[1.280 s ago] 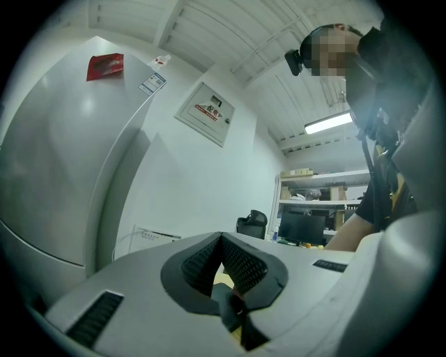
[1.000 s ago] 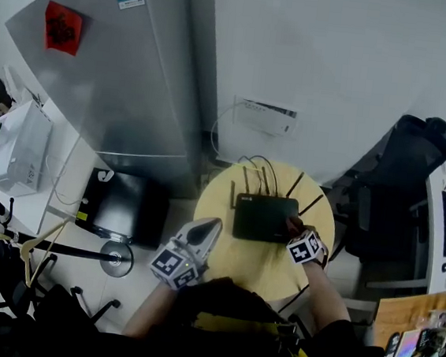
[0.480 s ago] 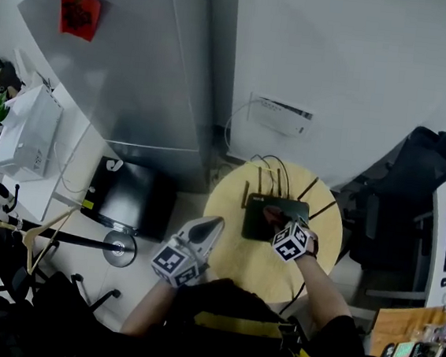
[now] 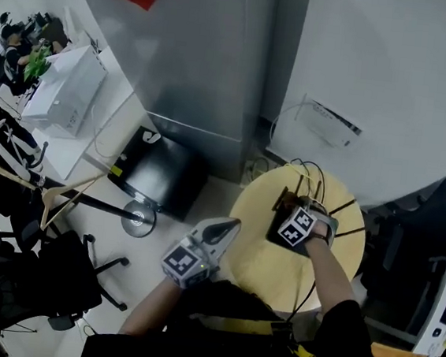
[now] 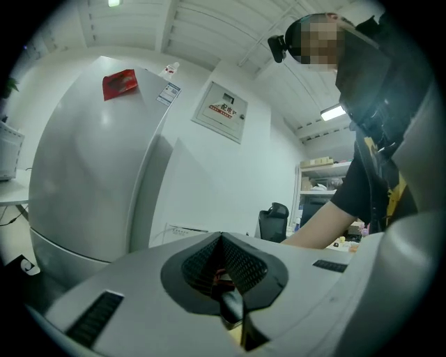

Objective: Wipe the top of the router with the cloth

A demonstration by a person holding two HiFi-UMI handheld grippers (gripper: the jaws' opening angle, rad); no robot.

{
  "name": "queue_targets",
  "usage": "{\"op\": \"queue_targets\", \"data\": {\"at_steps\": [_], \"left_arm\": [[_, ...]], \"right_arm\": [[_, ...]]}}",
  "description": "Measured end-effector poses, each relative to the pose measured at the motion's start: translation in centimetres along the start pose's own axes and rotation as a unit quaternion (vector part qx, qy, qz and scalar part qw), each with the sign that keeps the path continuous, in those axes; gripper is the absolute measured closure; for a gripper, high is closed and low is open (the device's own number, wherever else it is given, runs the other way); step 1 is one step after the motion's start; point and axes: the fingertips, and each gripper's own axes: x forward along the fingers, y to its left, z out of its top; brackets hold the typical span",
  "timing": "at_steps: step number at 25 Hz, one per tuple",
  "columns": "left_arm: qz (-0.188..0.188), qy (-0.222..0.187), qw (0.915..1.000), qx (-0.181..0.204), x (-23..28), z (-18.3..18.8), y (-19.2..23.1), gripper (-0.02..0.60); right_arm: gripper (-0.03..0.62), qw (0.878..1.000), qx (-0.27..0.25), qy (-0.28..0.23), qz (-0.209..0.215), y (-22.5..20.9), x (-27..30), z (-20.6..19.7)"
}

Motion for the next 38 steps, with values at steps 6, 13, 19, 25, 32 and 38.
{"op": "queue_targets", "data": {"at_steps": [6, 13, 19, 25, 32, 38], "left_arm": [[0.034, -0.001, 0.9993, -0.016, -1.9, -1.3, 0.6, 0.584], [0.019, 0.001, 0.9996, -0.021, -1.6, -1.5, 0.0, 0.584], [0.002, -0.002, 0.9998, -0.019, -1.3, -1.2, -0.1, 0.584], [-0.018, -0.004, 0.9996, -0.022, -1.0, -1.4, -0.6, 0.584], [-0.043, -0.006, 0.9988, -0.021, -0.5, -1.5, -1.0, 0.584], [-0.066, -0.006, 0.9977, -0.013, 0.6, -1.2, -1.5, 0.584]], "right_arm": [[0.531, 0.998, -0.065, 0.011, 0.02, 2.3, 1.3, 0.4], [0.531, 0.995, -0.067, 0.03, 0.072, 5.2, 1.0, 0.1], [0.531, 0.992, -0.029, 0.058, 0.106, 6.7, -0.2, -0.6], [0.531, 0.988, -0.013, 0.06, 0.139, 9.0, -1.6, -1.2], [0.531, 0.982, 0.019, 0.057, 0.18, 11.4, -3.1, -1.3], [0.531, 0.978, 0.039, 0.049, 0.198, 12.6, -3.8, -1.6]]}}
